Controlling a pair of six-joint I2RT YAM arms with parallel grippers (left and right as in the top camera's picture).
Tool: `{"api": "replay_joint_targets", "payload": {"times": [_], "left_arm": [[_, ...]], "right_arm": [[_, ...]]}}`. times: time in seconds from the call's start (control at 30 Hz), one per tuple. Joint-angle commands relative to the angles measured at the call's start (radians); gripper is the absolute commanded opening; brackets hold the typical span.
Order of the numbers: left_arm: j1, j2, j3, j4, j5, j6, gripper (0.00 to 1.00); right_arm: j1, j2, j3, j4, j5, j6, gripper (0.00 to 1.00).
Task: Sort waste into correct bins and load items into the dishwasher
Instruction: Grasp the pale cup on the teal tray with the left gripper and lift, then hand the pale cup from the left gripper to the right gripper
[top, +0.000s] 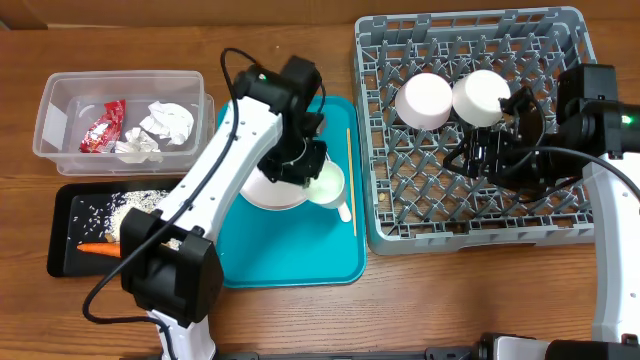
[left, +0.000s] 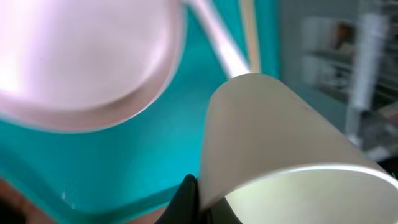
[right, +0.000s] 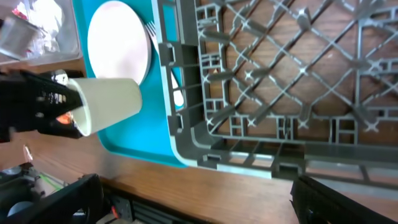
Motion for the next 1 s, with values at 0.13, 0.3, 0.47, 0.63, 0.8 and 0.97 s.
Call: {"api": "replay_joint_targets", "payload": {"times": [0.13, 0.3, 0.47, 0.63, 0.8, 0.97], "left_arm": [[0.023, -0.028, 0.045, 0.056, 0.416, 0.361, 0.04], [0.083, -0.028, 0.045, 0.116, 0.819, 0.564, 0.04], [0.171, -0.028, 0.045, 0.123, 1.151, 0.729, 0.04], [0.202, -0.028, 0.045, 0.122, 1.262, 0.769, 0.04], [0.192, -0.028, 0.045, 0.117, 1.297, 0.814, 0.04], [0.175, -0.028, 0.045, 0.117, 1.312, 0.836, 0.04]], "right_arm": [[0.003, -0.003, -0.003, -0.022, -0.011, -0.011, 1.0], [0.003, -0.003, -0.003, -0.065, -0.226, -0.241, 1.0], [0.003, -0.003, -0.003, -0.121, -0.425, -0.486, 1.0], [0.003, -0.003, -0.005, -0.124, -0.524, -0.618, 1.0], [0.012, -0.003, -0.005, -0.124, -0.65, -0.781, 0.99], [0.058, -0.003, -0.005, -0.098, -0.705, -0.861, 0.99]]}}
